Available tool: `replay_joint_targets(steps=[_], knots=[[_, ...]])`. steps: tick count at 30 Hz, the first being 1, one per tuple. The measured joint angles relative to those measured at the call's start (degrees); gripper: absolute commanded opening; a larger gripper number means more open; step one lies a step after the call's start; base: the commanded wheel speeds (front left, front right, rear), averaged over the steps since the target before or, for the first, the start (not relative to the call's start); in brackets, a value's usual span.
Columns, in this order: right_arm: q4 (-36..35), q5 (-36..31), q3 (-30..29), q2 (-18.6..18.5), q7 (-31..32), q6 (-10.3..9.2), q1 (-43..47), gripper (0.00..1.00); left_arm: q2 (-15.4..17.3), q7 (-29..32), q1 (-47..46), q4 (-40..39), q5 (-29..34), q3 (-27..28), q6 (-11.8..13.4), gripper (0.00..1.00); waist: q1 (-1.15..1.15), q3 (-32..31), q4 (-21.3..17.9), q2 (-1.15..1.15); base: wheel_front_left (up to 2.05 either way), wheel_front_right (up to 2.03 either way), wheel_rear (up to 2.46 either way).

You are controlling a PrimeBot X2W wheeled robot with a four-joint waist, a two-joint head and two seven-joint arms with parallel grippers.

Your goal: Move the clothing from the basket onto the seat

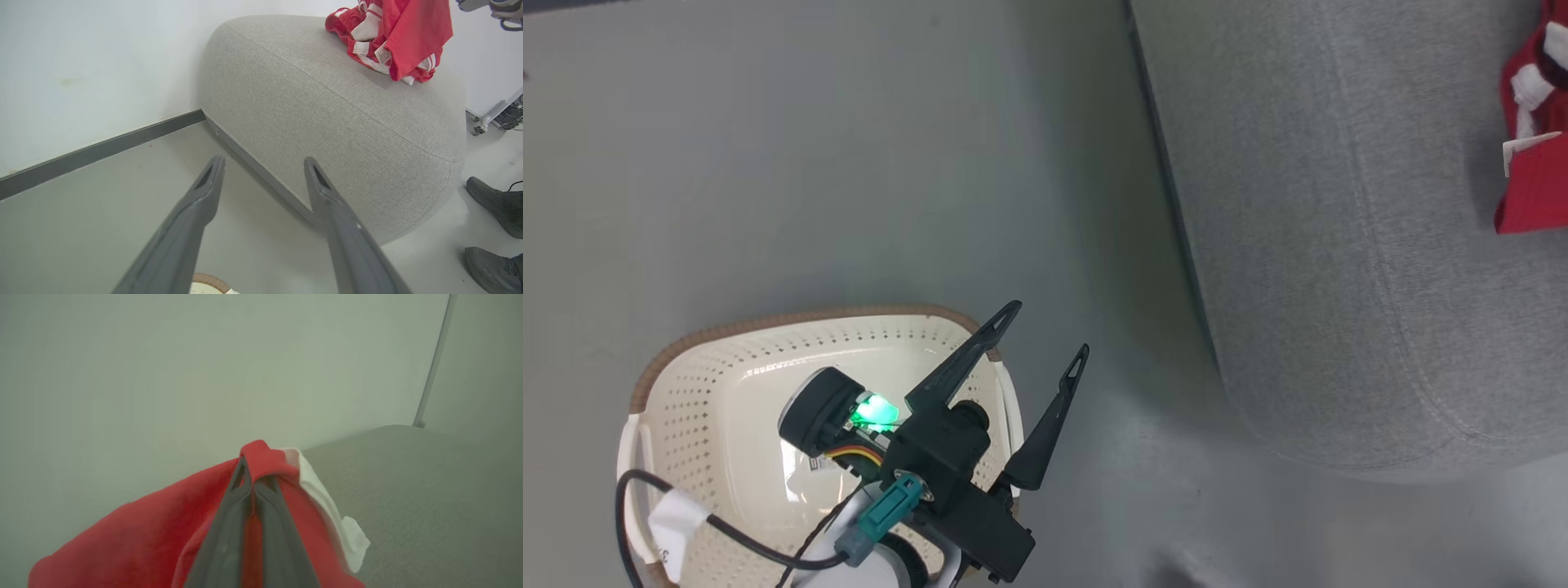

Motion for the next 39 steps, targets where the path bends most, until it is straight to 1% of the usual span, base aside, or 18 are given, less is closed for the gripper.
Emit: replay_joint_targets(steps=[2,7,13,14,15,16,25,31,35,39], knots=[[1.82,0.07,-0.86,-0.01,0.00,-0.47,-0.36,0.00,0.13,0.01,-0.12,0.00,0.65,0.02,0.00,1.00,0.00,0.98,0.43,0.00,0.00,0.00,0.00],[4.48,0.35,-1.44,0.24,0.00,-0.51,-1.74,0.00,0.65,-0.01,-0.75,0.32,1.23,0.27,-0.03,1.00,0.00,2.70,1.09,0.01,0.00,0.00,0.00],[6.02,0.09,-1.54,0.34,-0.01,-0.43,-2.37,0.00,0.64,-0.09,-0.85,1.10,1.22,0.29,-0.08,1.00,0.00,3.04,1.11,0.00,0.00,0.00,0.00],[6.37,-0.21,-1.53,0.34,0.00,-0.43,-2.52,0.35,0.63,-0.40,-0.85,1.38,1.22,0.27,-0.08,1.00,0.00,2.96,1.08,0.00,0.00,0.00,0.00],[6.70,-0.38,-1.53,0.35,0.00,-0.43,-2.80,0.74,0.60,-0.58,-0.85,1.65,1.22,0.27,-0.23,1.00,0.00,2.83,1.07,0.00,0.00,0.00,0.00],[6.92,-0.64,-1.53,0.36,0.00,-0.43,-3.10,1.00,0.57,-0.59,-0.86,1.87,1.22,0.26,-0.51,1.00,0.00,2.66,1.07,0.00,0.00,0.00,0.00],[8.48,-2.87,-1.31,1.05,0.00,-0.42,-2.77,1.00,-0.81,-2.75,-0.88,5.11,1.01,0.20,-0.57,1.00,-0.01,-0.14,1.15,0.00,0.00,0.00,0.00],[8.39,-4.05,-1.22,3.07,0.00,-0.51,1.87,1.00,-1.97,-4.56,-0.86,7.58,0.52,0.29,-1.00,1.00,-0.01,-3.31,1.39,0.00,0.00,0.00,0.00],[6.08,-4.98,-0.92,4.25,0.00,-0.85,5.06,1.00,-2.38,-6.05,-0.60,9.33,-1.14,1.12,-0.98,1.00,-0.02,-5.86,1.58,-0.01,0.00,0.00,0.00],[3.16,-6.54,-0.12,5.46,0.00,-0.55,7.95,1.00,-2.75,-7.19,0.07,10.80,-1.72,2.13,-0.62,1.00,-0.01,-8.66,1.84,-0.01,0.00,0.00,0.00]])
